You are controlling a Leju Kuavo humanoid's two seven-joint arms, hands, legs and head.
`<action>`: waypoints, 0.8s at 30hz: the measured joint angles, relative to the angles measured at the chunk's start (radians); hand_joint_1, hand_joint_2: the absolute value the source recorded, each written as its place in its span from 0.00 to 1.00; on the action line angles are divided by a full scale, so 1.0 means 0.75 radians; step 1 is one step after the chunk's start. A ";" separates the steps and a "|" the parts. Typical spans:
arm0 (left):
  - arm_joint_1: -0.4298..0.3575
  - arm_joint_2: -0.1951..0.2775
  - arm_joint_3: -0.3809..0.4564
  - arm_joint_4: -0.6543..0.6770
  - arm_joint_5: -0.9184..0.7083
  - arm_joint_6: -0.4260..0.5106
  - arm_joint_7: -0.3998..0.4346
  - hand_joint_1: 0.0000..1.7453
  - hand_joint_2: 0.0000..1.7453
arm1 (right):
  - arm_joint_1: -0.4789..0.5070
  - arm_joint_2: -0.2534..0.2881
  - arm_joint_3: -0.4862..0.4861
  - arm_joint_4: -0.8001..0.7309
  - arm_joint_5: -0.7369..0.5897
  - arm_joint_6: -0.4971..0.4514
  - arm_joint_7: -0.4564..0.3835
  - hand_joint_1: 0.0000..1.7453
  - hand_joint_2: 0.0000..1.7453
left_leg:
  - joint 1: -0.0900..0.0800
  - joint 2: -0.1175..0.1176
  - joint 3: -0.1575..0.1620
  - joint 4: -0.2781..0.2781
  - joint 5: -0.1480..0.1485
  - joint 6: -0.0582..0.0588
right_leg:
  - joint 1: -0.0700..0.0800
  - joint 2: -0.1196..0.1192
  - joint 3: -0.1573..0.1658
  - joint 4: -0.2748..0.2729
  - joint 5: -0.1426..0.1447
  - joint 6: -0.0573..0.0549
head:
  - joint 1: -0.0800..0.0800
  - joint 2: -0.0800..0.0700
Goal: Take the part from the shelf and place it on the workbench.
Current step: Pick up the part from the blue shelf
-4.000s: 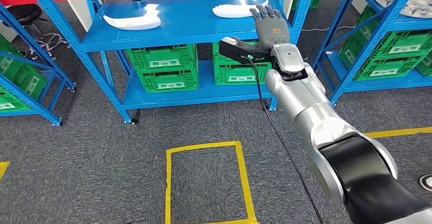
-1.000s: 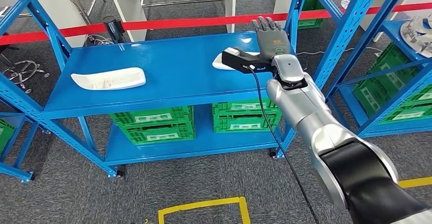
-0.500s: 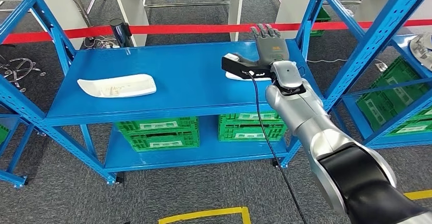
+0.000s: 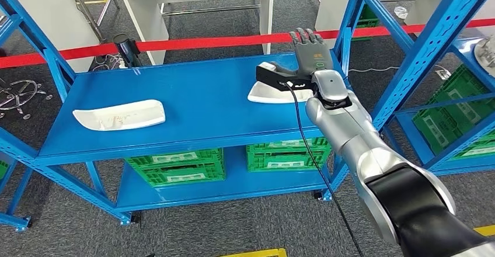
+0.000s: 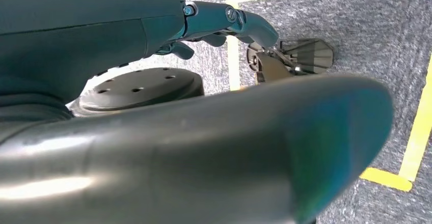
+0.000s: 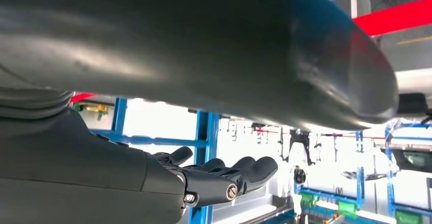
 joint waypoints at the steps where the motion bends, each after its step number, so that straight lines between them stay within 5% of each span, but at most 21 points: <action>1: 0.001 0.000 0.000 0.000 0.000 0.000 0.000 0.00 0.00 | 0.004 0.000 0.000 0.000 0.000 0.001 -0.001 0.00 0.00 | 0.001 0.000 -0.033 0.029 -0.005 -0.002 | 0.000 0.001 0.009 0.000 -0.009 0.001 | 0.000 0.000; 3: 0.003 0.000 -0.001 0.000 0.000 0.000 0.000 0.00 0.00 | 0.008 0.000 0.000 0.000 -0.001 0.001 -0.001 0.00 0.00 | 0.001 0.001 -0.027 -0.058 0.073 0.002 | 0.000 0.002 0.036 0.001 -0.029 0.006 | 0.000 0.000; 5: 0.002 0.001 -0.001 0.001 0.000 0.000 0.000 0.00 0.00 | 0.008 0.002 0.000 0.000 -0.002 0.001 -0.001 0.00 0.00 | -0.002 0.002 0.035 -0.246 0.191 0.014 | 0.001 0.002 0.063 0.001 -0.051 0.014 | 0.000 0.000; 6: 0.001 0.002 -0.002 0.001 0.000 0.000 0.000 0.00 0.00 | 0.007 0.003 0.000 0.000 -0.002 0.001 -0.001 0.00 0.00 | -0.005 0.003 0.059 -0.312 0.213 0.021 | 0.002 0.002 0.070 0.000 -0.060 0.021 | 0.000 0.000; 11: 0.002 -0.001 -0.003 0.001 0.006 0.000 0.004 0.00 0.00 | 0.007 0.004 0.000 0.000 -0.003 0.000 -0.002 0.00 0.00 | -0.005 0.003 0.115 -0.368 0.210 0.066 | 0.004 0.000 0.069 0.049 -0.073 0.060 | 0.002 0.000; 16: 0.004 -0.002 -0.004 0.001 0.010 0.000 -0.010 0.00 0.00 | 0.015 0.004 0.001 0.001 -0.007 -0.002 -0.005 0.00 0.00 | -0.004 -0.001 0.160 -0.366 0.175 0.084 | -0.001 -0.003 -0.166 0.389 -0.195 0.079 | 0.005 0.000; 17: 0.007 -0.002 -0.004 0.001 0.012 0.000 -0.016 0.00 0.00 | 0.019 0.004 0.001 0.001 -0.008 -0.002 -0.006 0.00 0.00 | -0.004 -0.002 0.170 -0.364 0.167 0.083 | -0.001 -0.003 -0.187 0.386 -0.188 0.080 | 0.005 0.000; 19: 0.008 -0.005 -0.005 0.000 0.016 0.000 -0.019 0.00 0.00 | 0.021 0.004 0.001 0.000 -0.009 -0.002 -0.009 0.00 0.00 | -0.004 -0.005 0.194 -0.361 0.144 0.076 | -0.002 -0.004 -0.155 0.236 -0.084 0.077 | 0.006 0.000; 21: 0.006 -0.006 -0.008 0.000 0.019 0.000 -0.014 0.00 0.00 | 0.020 0.004 0.003 0.000 -0.013 -0.002 -0.017 0.00 0.50 | -0.006 -0.008 0.215 -0.358 0.120 0.063 | 0.003 -0.005 -0.100 0.068 0.020 0.065 | 0.006 0.000; 23: 0.004 -0.005 -0.011 0.000 0.020 0.000 -0.013 0.00 0.00 | 0.020 0.006 0.005 0.000 -0.019 -0.003 -0.028 0.00 1.00 | -0.010 -0.009 0.219 -0.357 0.102 0.055 | 0.007 -0.005 -0.078 0.014 0.051 0.051 | 0.006 0.000; 24: 0.003 -0.005 -0.012 0.000 0.020 0.000 -0.012 0.00 0.00 | 0.021 0.008 0.006 0.000 -0.022 -0.003 -0.031 0.00 1.00 | -0.011 -0.009 0.217 -0.358 0.098 0.063 | 0.007 -0.004 -0.074 0.011 0.053 0.047 | 0.006 0.000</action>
